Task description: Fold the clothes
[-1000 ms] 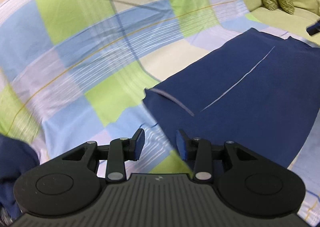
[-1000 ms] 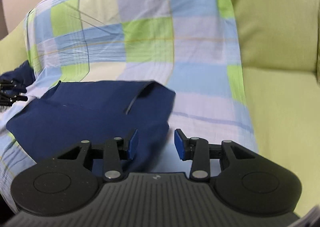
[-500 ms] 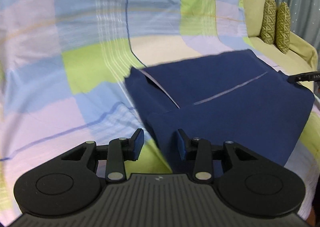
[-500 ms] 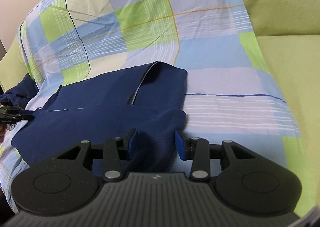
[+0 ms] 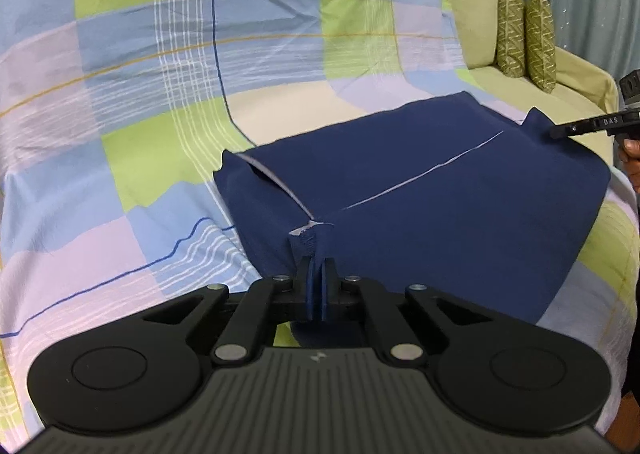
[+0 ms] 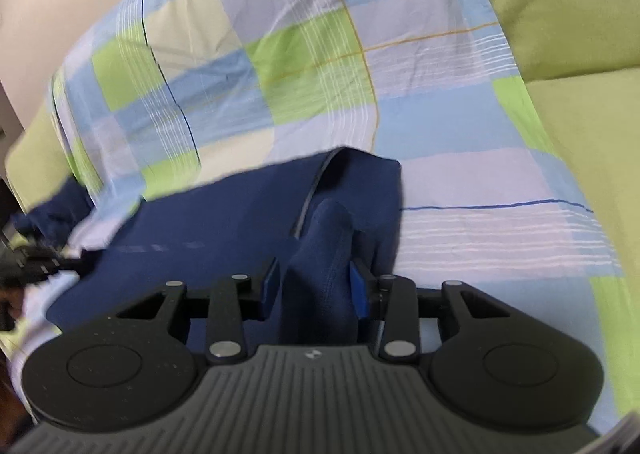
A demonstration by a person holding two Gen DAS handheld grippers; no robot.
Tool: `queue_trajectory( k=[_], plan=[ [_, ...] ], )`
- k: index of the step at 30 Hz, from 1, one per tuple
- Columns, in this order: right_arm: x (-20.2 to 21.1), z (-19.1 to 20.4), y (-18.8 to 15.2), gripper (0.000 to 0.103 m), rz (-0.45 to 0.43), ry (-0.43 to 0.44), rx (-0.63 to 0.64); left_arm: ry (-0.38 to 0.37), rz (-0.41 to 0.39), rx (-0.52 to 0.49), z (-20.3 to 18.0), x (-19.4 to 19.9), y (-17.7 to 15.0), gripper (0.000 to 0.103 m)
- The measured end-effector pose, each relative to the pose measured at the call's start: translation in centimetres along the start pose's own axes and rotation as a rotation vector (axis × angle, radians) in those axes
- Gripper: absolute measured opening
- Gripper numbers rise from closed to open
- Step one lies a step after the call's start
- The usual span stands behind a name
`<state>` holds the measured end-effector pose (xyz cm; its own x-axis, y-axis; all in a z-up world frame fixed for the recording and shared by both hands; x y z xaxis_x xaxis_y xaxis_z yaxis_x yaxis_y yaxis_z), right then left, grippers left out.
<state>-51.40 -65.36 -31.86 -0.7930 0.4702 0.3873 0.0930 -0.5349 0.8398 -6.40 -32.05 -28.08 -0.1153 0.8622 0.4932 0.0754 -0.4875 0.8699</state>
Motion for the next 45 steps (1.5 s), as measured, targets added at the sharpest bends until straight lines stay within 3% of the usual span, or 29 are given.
queue_trajectory(
  k=[1,5,7,15,20,25,28,31,34,37,41,45],
  plan=[
    [0.0,0.1,0.0,0.033,-0.003,0.001,-0.002,0.009,0.011,0.001,0.0,-0.4,-0.3,0.005],
    [0.0,0.4,-0.1,0.009,-0.012,0.005,-0.011,0.024,0.027,-0.005,-0.3,-1.0,-0.9,0.006],
    [0.5,0.7,0.0,0.007,-0.019,0.005,0.009,0.028,0.025,-0.008,-0.3,-0.8,-1.0,0.002],
    [4.0,1.2,1.4,0.006,-0.141,0.007,-0.005,0.084,-0.083,0.064,0.7,1.7,-0.4,0.0],
    [4.1,0.5,0.0,0.005,-0.095,-0.02,-0.007,0.089,-0.086,0.077,1.0,1.8,-0.1,0.0],
    [4.3,1.2,3.8,0.004,-0.158,0.002,0.056,0.107,-0.155,0.029,1.9,1.9,3.7,0.0],
    [3.1,2.1,6.9,0.004,-0.207,0.014,0.114,0.142,-0.19,0.008,3.6,0.0,6.5,0.0],
    [0.5,2.1,9.7,0.004,-0.253,0.008,0.144,0.163,-0.187,0.013,4.8,-1.8,6.6,0.0],
    [-2.3,1.0,9.7,0.004,-0.231,-0.011,0.129,0.169,-0.109,0.063,6.9,-6.4,4.4,0.0],
    [-5.9,-1.3,7.5,0.004,-0.159,-0.047,0.082,0.171,-0.061,0.071,7.2,-8.7,2.2,0.0],
    [-8.3,-3.4,4.6,0.004,-0.081,-0.068,0.033,0.168,-0.053,0.046,7.0,-9.7,0.9,0.0],
    [-8.4,-4.0,3.8,0.006,-0.071,-0.074,0.055,0.198,-0.068,0.036,7.6,-9.4,1.3,0.001]
  ],
)
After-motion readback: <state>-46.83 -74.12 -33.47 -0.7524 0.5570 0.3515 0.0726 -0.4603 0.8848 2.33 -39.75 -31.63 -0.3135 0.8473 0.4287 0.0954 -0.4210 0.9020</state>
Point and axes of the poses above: each gripper's, at about its wrist camera, not at the fingertips, and x roughly against the way its jaws point, z to its left, y to its top, the point moved 5 cm from there along -x, roughly the way its jaws point, and after that the axes turned 14 degrees about -z, right-handed, at the moved point
